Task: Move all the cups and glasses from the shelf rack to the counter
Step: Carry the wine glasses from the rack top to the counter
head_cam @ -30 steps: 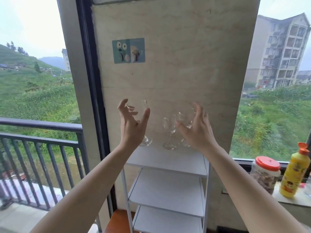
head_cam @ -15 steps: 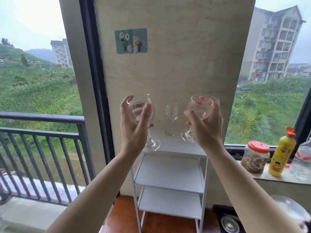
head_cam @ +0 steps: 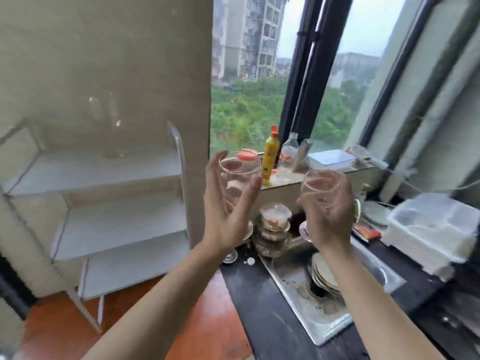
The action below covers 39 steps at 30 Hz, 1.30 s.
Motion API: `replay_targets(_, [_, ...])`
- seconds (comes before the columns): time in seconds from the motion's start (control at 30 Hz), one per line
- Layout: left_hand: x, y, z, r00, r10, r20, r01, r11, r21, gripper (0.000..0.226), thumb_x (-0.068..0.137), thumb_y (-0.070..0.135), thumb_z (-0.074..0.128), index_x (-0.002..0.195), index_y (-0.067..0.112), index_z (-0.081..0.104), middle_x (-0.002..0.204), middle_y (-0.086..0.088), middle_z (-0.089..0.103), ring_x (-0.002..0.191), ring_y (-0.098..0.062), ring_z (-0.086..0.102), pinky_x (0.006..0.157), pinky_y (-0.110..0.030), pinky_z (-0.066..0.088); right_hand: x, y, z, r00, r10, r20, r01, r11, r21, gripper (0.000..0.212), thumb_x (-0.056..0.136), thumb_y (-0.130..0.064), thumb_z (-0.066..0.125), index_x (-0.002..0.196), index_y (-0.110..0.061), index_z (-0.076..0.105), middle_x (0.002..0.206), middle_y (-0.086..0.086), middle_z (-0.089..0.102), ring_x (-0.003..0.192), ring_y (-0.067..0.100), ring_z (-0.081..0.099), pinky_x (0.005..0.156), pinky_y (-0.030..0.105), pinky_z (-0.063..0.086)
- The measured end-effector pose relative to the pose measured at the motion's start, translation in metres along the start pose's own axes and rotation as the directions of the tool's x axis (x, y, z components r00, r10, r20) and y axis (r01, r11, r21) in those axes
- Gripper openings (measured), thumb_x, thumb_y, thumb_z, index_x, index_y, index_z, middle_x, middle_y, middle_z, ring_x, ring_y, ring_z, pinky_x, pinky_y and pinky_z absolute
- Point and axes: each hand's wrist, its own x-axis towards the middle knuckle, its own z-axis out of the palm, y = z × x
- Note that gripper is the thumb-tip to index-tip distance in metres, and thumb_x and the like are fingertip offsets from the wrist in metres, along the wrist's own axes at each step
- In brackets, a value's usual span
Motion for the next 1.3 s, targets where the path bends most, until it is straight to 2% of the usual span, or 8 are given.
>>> replay_targets(0.07, [-0.014, -0.002, 0.048, 0.996, -0.037, 0.078, 0.040, 0.998, -0.046, 0.062, 0.091, 0.035, 0.068, 0.140, 0.012, 0.038, 0.122, -0.008, 0.056, 0.111, -0.028, 0.060, 0.093, -0.059, 0.048, 0.007, 0.007, -0.060, 0.995, 0.022, -0.096, -0.028, 0.998, -0.064, 0.035, 0.067, -0.031, 0.066, 0.100, -0.037, 0.058, 0.095, -0.029, 0.068, 0.075, -0.002, 0.066, 0.068, 0.021, 0.053])
replay_targets(0.13, [-0.030, 0.003, 0.098, 0.988, -0.038, 0.153, 0.049, 0.996, -0.068, 0.059, 0.092, 0.034, 0.067, 0.139, 0.012, 0.039, 0.124, 0.002, 0.056, 0.109, -0.013, 0.061, 0.094, -0.041, 0.051, 0.011, 0.011, -0.120, 0.981, 0.021, -0.194, -0.042, 0.993, -0.107, 0.035, 0.067, -0.027, 0.067, 0.102, -0.030, 0.060, 0.096, -0.023, 0.069, 0.074, 0.005, 0.068, 0.068, 0.031, 0.055])
replay_targets(0.2, [-0.050, 0.012, 0.151, 0.974, -0.018, 0.227, 0.043, 0.993, -0.107, 0.057, 0.092, 0.037, 0.067, 0.138, 0.017, 0.040, 0.120, 0.013, 0.057, 0.105, -0.003, 0.061, 0.090, -0.022, 0.048, 0.012, 0.012, -0.181, 0.960, -0.030, -0.277, -0.012, 0.989, -0.149, 0.034, 0.069, -0.023, 0.066, 0.102, -0.027, 0.061, 0.095, -0.026, 0.069, 0.078, -0.002, 0.067, 0.067, 0.019, 0.053])
replay_targets(0.5, [-0.199, 0.057, 0.398, 0.866, -0.059, 0.497, 0.246, 0.914, -0.321, 0.062, 0.088, 0.045, 0.071, 0.137, 0.023, 0.041, 0.121, -0.006, 0.054, 0.094, -0.020, 0.061, 0.078, -0.047, 0.053, -0.021, 0.042, -0.468, 0.870, -0.060, -0.490, -0.105, 0.948, -0.302, 0.038, 0.066, -0.033, 0.068, 0.102, -0.040, 0.057, 0.096, -0.026, 0.067, 0.077, 0.005, 0.068, 0.066, 0.014, 0.049])
replay_targets(0.87, [-0.340, 0.101, 0.629, 0.669, 0.007, 0.743, 0.347, 0.881, -0.322, 0.056, 0.091, 0.047, 0.067, 0.137, 0.029, 0.040, 0.117, 0.021, 0.058, 0.098, -0.017, 0.066, 0.079, -0.021, 0.052, -0.051, 0.074, -0.730, 0.735, -0.051, -0.676, -0.282, 0.884, -0.373, 0.039, 0.067, -0.028, 0.069, 0.100, -0.044, 0.057, 0.094, -0.026, 0.066, 0.077, 0.001, 0.066, 0.065, 0.010, 0.046])
replay_targets(1.07, [-0.403, 0.086, 0.751, 0.572, -0.003, 0.820, 0.454, 0.834, -0.313, 0.063, 0.087, 0.052, 0.069, 0.138, 0.030, 0.039, 0.122, 0.004, 0.058, 0.101, -0.024, 0.066, 0.083, -0.048, 0.057, -0.059, 0.122, -0.833, 0.641, -0.028, -0.767, -0.406, 0.836, -0.369, 0.043, 0.064, -0.033, 0.069, 0.106, -0.033, 0.060, 0.096, -0.027, 0.066, 0.074, 0.000, 0.067, 0.063, 0.008, 0.045])
replay_targets(1.17, [-0.434, 0.079, 0.823, 0.527, 0.026, 0.850, 0.498, 0.801, -0.333, 0.066, 0.087, 0.049, 0.068, 0.140, 0.026, 0.037, 0.127, -0.005, 0.057, 0.106, -0.020, 0.065, 0.086, -0.043, 0.057, -0.047, 0.141, -0.894, 0.586, -0.023, -0.810, -0.484, 0.791, -0.373, 0.043, 0.061, -0.037, 0.068, 0.103, -0.035, 0.060, 0.095, -0.027, 0.066, 0.071, 0.002, 0.067, 0.063, 0.010, 0.046])
replay_targets(1.3, [-0.463, 0.076, 0.927, 0.441, 0.020, 0.897, 0.591, 0.746, -0.307, 0.068, 0.085, 0.048, 0.069, 0.140, 0.025, 0.037, 0.125, -0.002, 0.056, 0.102, -0.019, 0.065, 0.084, -0.053, 0.057, -0.024, 0.155, -0.981, 0.480, -0.040, -0.876, -0.594, 0.721, -0.358, 0.041, 0.064, -0.029, 0.071, 0.102, -0.040, 0.059, 0.098, -0.029, 0.068, 0.074, 0.002, 0.068, 0.071, 0.041, 0.059])
